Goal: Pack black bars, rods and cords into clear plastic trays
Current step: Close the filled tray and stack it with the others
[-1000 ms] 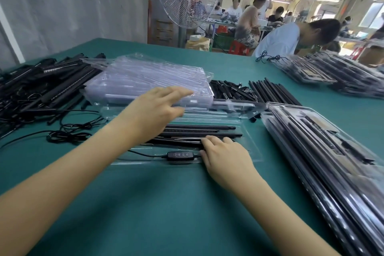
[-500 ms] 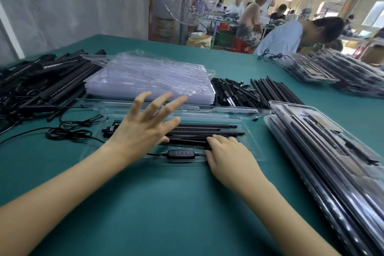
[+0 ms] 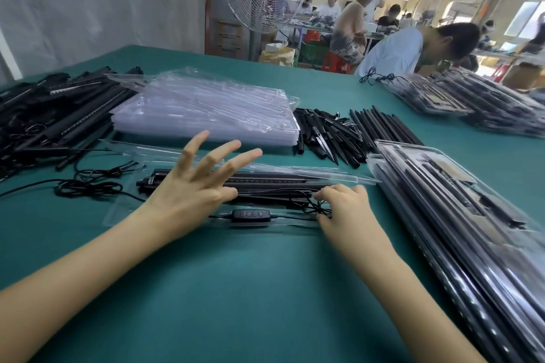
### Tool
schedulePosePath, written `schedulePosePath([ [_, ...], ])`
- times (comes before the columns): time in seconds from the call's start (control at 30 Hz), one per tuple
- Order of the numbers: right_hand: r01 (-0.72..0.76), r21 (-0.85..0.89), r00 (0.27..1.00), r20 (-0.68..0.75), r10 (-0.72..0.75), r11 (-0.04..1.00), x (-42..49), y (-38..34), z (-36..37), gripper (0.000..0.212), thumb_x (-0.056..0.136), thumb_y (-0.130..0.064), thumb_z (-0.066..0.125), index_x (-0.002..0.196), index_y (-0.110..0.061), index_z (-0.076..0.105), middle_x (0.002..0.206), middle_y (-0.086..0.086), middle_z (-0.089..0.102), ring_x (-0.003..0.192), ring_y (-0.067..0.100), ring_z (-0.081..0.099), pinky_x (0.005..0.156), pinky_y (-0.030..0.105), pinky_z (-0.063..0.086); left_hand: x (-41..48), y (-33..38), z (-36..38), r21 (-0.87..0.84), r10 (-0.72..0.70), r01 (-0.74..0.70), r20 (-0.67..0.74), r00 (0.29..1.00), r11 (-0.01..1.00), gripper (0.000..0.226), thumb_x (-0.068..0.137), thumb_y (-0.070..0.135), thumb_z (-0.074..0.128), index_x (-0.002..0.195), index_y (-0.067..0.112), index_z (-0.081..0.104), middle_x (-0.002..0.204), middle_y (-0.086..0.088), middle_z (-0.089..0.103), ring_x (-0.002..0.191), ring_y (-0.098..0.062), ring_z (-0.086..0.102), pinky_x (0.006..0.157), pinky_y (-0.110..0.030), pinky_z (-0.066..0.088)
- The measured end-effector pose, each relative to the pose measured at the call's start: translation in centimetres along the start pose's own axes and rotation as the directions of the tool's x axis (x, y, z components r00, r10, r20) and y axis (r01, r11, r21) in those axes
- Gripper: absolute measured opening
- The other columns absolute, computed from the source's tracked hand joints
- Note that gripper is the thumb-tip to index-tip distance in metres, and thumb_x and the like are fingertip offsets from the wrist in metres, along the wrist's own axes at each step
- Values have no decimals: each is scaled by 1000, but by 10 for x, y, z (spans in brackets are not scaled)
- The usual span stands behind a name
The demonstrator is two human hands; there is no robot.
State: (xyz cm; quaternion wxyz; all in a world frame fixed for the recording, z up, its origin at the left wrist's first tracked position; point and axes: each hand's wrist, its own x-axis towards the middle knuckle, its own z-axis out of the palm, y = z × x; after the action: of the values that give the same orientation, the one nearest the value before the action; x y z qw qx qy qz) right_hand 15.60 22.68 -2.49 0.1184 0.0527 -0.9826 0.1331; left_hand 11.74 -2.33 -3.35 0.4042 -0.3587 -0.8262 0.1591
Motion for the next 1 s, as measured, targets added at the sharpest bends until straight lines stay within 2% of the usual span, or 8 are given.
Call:
schedulePosePath([
  [0.17,17,-60,991,134,-9,998,-8,4,4,27,93,-4,39,114,-9,56,115,5,58,111,25,46,90,37,43,-1,5,-7,-39,15,-15,16,1000,999,37,79,10,40,67,24,71,142,-2,46,122,-24,41,101,-50,28],
  [0.3,53,-68,984,175,-41,996,-20,8,8,49,95,-4,37,141,-18,36,142,-1,39,127,19,40,95,31,43,3,10,-29,-216,-4,20,73,997,976,25,76,5,42,78,17,64,129,-11,59,97,-30,63,84,-43,48],
  [0.4,65,-176,988,147,-39,982,-24,5,8,56,92,-5,37,145,-22,28,146,1,22,105,25,52,67,30,40,7,17,-42,-384,63,-1,148,987,924,32,77,13,37,106,20,47,114,-11,67,76,-26,69,66,-33,55],
  [0.5,65,-226,985,168,-27,972,-26,4,9,60,89,-3,37,145,-22,22,146,4,19,93,25,49,64,27,30,8,23,-44,-420,55,46,225,973,906,43,83,22,40,126,23,42,106,-2,69,70,-22,67,58,-30,54],
  [0.6,112,-239,982,176,-71,964,-24,4,8,59,88,-2,35,143,-18,21,154,1,8,112,24,42,79,28,34,18,21,-38,-324,32,61,273,962,944,46,90,21,53,135,24,45,115,3,62,87,-21,63,71,-32,52],
  [0.67,167,-251,975,185,-122,953,-20,3,6,50,87,-3,34,135,-17,27,157,1,9,108,24,41,87,29,33,24,16,-32,-313,16,96,336,942,945,41,98,23,38,138,30,36,129,7,52,103,-20,55,85,-34,46],
  [0.83,191,-232,963,232,-137,954,-19,4,12,76,91,-6,32,149,-33,-8,151,6,27,120,27,36,103,32,30,35,-3,-29,-419,-53,186,309,950,889,34,101,31,31,133,38,41,126,14,54,93,-18,55,86,-31,43],
  [1.0,177,-245,944,315,-94,953,-18,2,12,71,92,-6,30,148,-43,6,156,14,15,132,27,26,110,34,22,39,-4,-31,-430,-57,226,372,926,874,33,102,32,28,133,42,36,128,17,51,92,-15,52,85,-28,41],
])
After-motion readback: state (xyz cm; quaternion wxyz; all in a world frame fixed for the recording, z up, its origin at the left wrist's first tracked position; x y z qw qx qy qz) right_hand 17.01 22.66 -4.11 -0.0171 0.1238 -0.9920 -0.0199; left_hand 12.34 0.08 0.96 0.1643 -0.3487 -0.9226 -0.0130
